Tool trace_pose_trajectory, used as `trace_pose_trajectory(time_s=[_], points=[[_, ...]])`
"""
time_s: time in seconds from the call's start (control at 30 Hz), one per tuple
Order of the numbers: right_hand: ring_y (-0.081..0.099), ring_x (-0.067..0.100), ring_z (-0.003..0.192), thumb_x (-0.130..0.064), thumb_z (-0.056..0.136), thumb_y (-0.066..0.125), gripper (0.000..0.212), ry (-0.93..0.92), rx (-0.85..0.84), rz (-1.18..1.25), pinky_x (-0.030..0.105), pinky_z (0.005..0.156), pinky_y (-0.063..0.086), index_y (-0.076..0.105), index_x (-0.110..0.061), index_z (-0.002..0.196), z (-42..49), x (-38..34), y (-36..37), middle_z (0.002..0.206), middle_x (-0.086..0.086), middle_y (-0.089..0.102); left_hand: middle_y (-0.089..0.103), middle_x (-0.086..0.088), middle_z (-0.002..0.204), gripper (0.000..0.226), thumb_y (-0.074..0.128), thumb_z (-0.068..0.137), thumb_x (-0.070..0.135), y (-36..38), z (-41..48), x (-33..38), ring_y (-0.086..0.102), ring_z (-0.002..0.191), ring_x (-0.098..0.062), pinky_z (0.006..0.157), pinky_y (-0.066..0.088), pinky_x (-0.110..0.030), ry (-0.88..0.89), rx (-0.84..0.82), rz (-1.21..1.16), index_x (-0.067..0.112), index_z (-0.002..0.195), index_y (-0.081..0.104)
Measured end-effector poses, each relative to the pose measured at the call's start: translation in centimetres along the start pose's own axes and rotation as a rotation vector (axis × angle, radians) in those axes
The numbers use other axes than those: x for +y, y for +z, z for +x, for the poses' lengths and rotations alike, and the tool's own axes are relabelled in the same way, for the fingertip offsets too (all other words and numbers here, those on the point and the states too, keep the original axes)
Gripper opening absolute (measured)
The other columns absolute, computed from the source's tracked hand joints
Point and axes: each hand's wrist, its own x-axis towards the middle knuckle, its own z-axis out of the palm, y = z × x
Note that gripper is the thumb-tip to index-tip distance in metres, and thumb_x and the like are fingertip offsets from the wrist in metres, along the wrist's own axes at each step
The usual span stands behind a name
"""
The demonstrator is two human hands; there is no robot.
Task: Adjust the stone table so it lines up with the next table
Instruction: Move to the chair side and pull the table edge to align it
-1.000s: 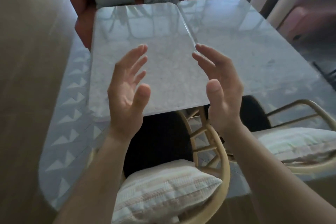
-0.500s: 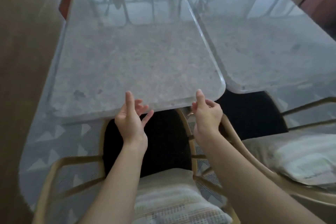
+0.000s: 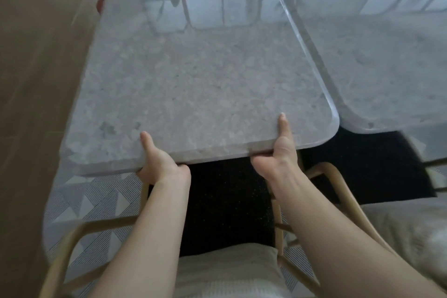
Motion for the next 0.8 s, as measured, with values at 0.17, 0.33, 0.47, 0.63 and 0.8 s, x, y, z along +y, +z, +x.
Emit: trace_pose_trajectory(time_s=[0.17, 0.33, 0.47, 0.63, 0.8], points=[[0.078, 0.035, 0.106, -0.034, 0.095, 0.083, 0.034, -0.057, -0.038, -0.047, 0.056, 0.084, 0.064, 0.072, -0.012, 0.118, 1.5, 0.5, 0.1, 0.113, 0.014, 0.082, 0.073, 0.009, 0.110, 0.066, 0.092, 0.082, 0.047, 0.9, 1.0, -1.1, 0.078, 0.087, -0.015, 0.066, 0.070, -0.045, 0.072, 0.055, -0.010, 0.027, 0.131, 0.052], [0.077, 0.036, 0.117, -0.036, 0.095, 0.083, 0.045, -0.054, -0.054, -0.047, 0.053, 0.077, 0.064, 0.072, -0.011, 0.131, 2.0, 0.4, 0.6, 0.125, 0.015, 0.080, 0.075, 0.007, 0.111, 0.064, 0.092, 0.084, 0.043, 1.6, 1.1, -1.1, 0.080, 0.089, -0.016, 0.069, 0.070, -0.048, 0.087, 0.048, -0.014, 0.024, 0.132, 0.053], [0.076, 0.035, 0.112, -0.034, 0.095, 0.083, 0.039, -0.062, -0.056, -0.051, 0.052, 0.074, 0.063, 0.072, -0.012, 0.126, 2.5, 0.2, 1.5, 0.122, 0.015, 0.080, 0.075, 0.008, 0.108, 0.059, 0.091, 0.085, 0.043, 2.7, 1.4, -0.8, 0.079, 0.086, -0.015, 0.064, 0.070, -0.045, 0.087, 0.021, -0.012, 0.026, 0.125, 0.052], [0.077, 0.033, 0.100, -0.035, 0.095, 0.083, 0.030, -0.040, -0.071, -0.058, 0.053, 0.077, 0.064, 0.071, -0.012, 0.110, 3.2, 0.1, 1.7, 0.114, 0.014, 0.080, 0.073, 0.009, 0.109, 0.058, 0.091, 0.084, 0.044, 3.2, 1.5, -0.8, 0.078, 0.088, -0.014, 0.069, 0.070, -0.045, 0.080, 0.020, -0.006, 0.030, 0.121, 0.049], [0.078, 0.031, 0.091, -0.035, 0.095, 0.084, 0.027, -0.036, -0.076, -0.065, 0.051, 0.072, 0.063, 0.073, -0.012, 0.102, 3.3, -0.1, 1.3, 0.079, 0.009, 0.085, 0.075, 0.007, 0.112, 0.062, 0.092, 0.081, 0.049, 2.8, 1.7, -0.9, 0.079, 0.091, -0.016, 0.066, 0.069, -0.040, 0.065, 0.017, 0.010, 0.027, 0.125, 0.054]])
